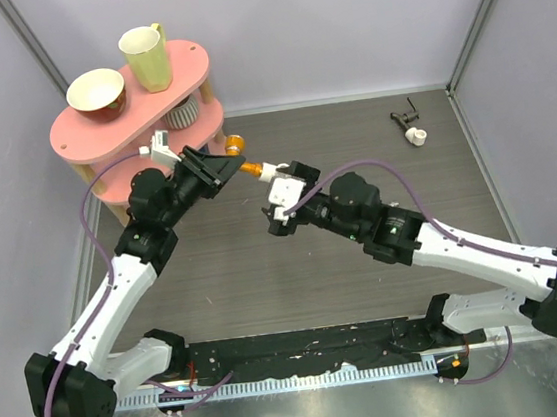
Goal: Install the water faucets
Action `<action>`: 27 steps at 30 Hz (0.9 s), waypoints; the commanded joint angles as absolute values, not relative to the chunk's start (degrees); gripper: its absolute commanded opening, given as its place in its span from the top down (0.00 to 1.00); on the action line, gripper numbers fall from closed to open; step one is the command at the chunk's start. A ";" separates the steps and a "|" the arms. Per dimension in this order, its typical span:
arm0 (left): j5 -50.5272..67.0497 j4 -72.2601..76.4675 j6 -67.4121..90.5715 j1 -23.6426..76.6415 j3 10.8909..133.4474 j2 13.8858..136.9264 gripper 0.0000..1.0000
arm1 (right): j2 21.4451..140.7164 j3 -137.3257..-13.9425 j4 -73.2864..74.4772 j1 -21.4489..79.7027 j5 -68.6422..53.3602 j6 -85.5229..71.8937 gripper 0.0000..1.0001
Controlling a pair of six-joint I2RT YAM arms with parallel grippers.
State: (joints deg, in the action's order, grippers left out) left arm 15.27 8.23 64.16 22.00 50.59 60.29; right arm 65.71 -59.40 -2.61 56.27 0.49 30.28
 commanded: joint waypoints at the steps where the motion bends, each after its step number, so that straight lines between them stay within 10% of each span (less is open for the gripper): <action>1: 15.11 11.77 68.46 21.88 52.65 59.50 1.00 | 68.20 -57.22 -9.31 59.23 17.83 43.40 0.15; 15: 20.65 19.16 75.06 22.94 52.65 61.61 1.00 | 79.53 -52.47 -29.79 61.96 36.65 58.09 0.28; 22: 23.29 21.53 75.50 23.20 53.26 62.67 1.00 | 80.34 -53.79 -29.81 61.96 37.18 59.60 0.91; 27: 25.83 21.62 70.77 23.12 54.31 63.02 1.00 | 75.77 -59.23 -15.58 61.88 28.25 51.52 0.99</action>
